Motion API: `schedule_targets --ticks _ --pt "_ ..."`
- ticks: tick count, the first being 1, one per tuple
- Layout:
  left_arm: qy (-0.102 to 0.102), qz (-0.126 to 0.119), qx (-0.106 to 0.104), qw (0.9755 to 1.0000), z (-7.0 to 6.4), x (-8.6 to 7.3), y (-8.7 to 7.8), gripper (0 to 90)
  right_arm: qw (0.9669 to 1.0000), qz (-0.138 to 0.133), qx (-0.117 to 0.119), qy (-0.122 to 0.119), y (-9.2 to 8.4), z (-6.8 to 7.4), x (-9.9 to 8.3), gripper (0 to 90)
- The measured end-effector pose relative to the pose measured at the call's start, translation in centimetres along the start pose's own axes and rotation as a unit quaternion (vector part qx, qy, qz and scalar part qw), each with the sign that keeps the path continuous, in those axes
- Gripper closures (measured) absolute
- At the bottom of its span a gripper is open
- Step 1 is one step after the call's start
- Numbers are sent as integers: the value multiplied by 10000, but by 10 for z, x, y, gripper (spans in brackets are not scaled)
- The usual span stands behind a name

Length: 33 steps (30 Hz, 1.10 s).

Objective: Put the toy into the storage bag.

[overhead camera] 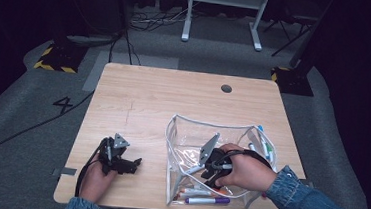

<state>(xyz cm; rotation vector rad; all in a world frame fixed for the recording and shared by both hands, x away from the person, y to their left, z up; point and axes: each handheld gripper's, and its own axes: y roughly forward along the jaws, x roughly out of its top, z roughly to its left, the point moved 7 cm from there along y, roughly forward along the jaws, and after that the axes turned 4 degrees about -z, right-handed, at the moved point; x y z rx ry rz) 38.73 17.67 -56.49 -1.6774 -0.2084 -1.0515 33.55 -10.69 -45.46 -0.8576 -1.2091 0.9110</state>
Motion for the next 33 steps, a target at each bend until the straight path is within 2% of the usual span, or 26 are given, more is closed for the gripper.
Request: schedule_targets --ticks 3,5,6,11,15,16,19,21,25,33 --pt "0 0 1 10000 0 0 0 0 9997 -190 -166 -16 -6 -4 3 568" --pt "-1 -2 -1 10000 0 0 0 0 9989 -357 -292 96 -13 -5 6 558" --pt "-1 0 0 10000 0 0 0 0 9983 -463 -356 70 -16 -7 8 554" --pt "0 -1 0 10000 0 0 0 0 9925 -954 -741 210 -38 -13 14 497" --pt "0 0 -1 10000 0 0 0 0 9828 -1383 -1126 481 -59 -19 16 472" --pt "-1 0 0 10000 0 0 0 0 9790 -1518 -1233 570 -67 -21 16 472" --pt "-1 -1 1 10000 0 0 0 0 9719 -1694 -1446 758 -83 -27 12 472" --pt "0 0 1 10000 0 0 0 0 9658 -1834 -1591 912 -96 -30 8 476" --pt "-1 -1 1 10000 0 0 0 0 9548 -1976 -1875 1192 -118 -38 -5 487" --pt "-2 -2 1 10000 0 0 0 0 9278 -2229 -2398 1788 -156 -58 -43 519"
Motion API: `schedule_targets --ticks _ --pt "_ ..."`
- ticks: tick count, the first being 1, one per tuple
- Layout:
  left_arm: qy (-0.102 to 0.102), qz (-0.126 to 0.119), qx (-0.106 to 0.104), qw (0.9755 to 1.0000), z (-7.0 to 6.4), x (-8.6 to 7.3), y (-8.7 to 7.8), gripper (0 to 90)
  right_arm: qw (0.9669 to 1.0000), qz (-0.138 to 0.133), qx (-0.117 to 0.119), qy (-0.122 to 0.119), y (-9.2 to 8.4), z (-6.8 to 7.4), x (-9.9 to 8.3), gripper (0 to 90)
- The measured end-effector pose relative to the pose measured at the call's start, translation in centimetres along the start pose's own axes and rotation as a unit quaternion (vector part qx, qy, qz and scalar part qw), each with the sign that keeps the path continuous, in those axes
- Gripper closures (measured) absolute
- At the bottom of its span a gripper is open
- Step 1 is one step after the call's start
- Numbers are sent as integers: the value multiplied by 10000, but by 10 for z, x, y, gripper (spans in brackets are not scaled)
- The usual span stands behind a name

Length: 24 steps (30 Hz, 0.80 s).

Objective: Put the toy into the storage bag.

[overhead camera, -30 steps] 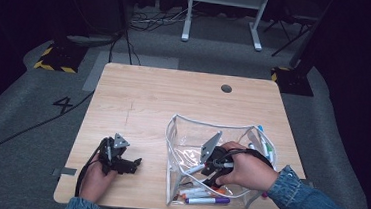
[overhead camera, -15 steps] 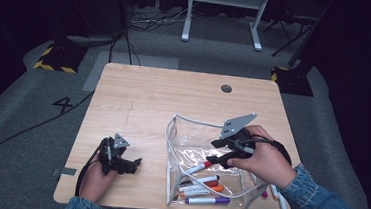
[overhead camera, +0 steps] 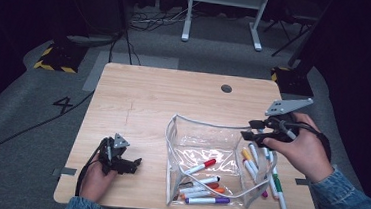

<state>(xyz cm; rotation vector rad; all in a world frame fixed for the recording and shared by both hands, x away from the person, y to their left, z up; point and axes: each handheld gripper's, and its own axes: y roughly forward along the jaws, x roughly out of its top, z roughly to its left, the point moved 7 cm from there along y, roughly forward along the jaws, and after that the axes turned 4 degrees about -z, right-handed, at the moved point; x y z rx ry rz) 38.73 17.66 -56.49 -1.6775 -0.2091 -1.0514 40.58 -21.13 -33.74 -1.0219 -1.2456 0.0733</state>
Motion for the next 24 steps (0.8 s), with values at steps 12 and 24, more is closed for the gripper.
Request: schedule_targets --ticks 12,24 --pt "1 1 0 10000 0 0 0 0 9892 -307 -1102 919 -28 -75 -36 581" --pt "1 -1 1 10000 0 0 0 0 9768 482 -1425 1525 -1 -107 -112 592"
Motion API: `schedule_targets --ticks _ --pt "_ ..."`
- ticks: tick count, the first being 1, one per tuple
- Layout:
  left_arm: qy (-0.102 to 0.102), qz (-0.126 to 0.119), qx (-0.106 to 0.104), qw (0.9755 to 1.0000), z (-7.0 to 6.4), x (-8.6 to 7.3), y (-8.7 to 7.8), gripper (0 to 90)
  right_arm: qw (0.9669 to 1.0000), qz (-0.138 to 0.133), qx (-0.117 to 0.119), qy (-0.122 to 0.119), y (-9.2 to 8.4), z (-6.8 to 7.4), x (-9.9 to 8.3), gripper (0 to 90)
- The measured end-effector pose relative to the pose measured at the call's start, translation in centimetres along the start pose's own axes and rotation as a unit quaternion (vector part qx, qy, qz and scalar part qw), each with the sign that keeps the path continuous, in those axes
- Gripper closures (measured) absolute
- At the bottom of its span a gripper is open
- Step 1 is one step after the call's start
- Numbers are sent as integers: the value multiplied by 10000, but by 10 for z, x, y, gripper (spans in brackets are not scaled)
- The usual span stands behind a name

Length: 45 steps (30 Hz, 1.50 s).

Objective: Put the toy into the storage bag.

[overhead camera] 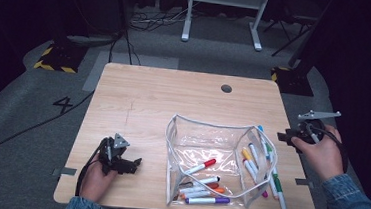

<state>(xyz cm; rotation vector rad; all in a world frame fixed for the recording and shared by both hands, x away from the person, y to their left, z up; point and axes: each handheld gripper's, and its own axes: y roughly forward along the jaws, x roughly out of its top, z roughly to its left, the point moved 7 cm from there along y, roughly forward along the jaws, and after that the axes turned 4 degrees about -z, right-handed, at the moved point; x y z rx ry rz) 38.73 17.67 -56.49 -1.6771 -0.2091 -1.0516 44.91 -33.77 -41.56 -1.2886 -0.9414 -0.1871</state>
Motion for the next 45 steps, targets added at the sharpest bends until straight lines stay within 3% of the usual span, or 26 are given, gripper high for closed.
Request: schedule_targets --ticks 12,16,21,26,28,32,38,45 --pt "-1 1 -1 10000 0 0 0 0 9963 792 -18 320 54 -10 -61 607" --pt "0 2 -1 10000 0 0 0 0 9939 1023 -13 416 65 -10 -74 608" --pt "0 2 -1 10000 0 0 0 0 9929 1117 -100 391 72 -15 -83 623" --pt "0 1 -1 10000 0 0 0 0 9893 1293 -260 620 77 -21 -90 713" --pt "-1 0 0 10000 0 0 0 0 9871 1376 -379 726 78 -23 -93 764" --pt "0 2 -2 10000 0 0 0 0 9858 1399 -484 799 78 -26 -93 772" --pt "-2 0 0 10000 0 0 0 0 9892 1192 -416 745 68 -28 -81 773" --pt "-2 0 -2 10000 0 0 0 0 9938 881 -338 595 39 -28 -56 773"
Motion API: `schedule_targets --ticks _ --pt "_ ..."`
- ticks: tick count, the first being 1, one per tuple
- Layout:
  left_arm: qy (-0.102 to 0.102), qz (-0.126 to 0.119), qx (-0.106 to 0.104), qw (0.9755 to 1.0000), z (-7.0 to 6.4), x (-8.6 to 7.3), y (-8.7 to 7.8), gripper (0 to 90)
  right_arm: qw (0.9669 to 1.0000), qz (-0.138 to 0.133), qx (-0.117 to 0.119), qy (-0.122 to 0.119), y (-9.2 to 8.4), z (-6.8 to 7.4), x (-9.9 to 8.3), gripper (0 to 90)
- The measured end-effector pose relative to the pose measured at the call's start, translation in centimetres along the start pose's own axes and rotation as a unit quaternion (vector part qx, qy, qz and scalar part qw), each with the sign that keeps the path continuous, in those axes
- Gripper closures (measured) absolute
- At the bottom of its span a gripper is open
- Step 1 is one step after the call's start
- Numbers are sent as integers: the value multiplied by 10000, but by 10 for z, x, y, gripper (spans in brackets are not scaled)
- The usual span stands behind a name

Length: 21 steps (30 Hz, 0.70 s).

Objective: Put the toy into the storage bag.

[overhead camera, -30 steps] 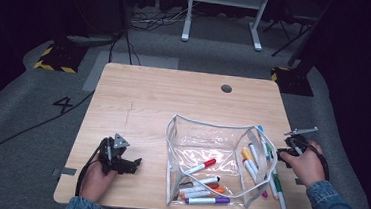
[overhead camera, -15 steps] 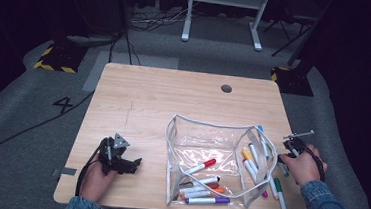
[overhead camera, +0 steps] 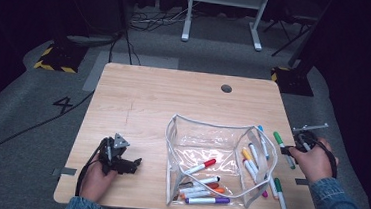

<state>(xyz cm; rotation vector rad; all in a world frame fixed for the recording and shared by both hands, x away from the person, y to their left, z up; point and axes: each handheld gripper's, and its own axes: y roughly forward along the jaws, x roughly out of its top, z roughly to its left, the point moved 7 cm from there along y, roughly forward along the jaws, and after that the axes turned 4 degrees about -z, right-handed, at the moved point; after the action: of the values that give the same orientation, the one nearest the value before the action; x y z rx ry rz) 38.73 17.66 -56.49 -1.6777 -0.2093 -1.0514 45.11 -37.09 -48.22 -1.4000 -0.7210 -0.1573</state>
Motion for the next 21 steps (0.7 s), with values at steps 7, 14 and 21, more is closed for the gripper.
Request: schedule_targets --ticks 7,14,21 --pt "1 1 1 10000 0 0 0 0 9992 -279 195 -211 -39 6 22 773" --pt "1 1 2 10000 0 0 0 0 9971 -575 305 -389 -77 17 42 773" --pt "1 2 2 10000 0 0 0 0 9927 -791 447 -793 -108 41 58 773"
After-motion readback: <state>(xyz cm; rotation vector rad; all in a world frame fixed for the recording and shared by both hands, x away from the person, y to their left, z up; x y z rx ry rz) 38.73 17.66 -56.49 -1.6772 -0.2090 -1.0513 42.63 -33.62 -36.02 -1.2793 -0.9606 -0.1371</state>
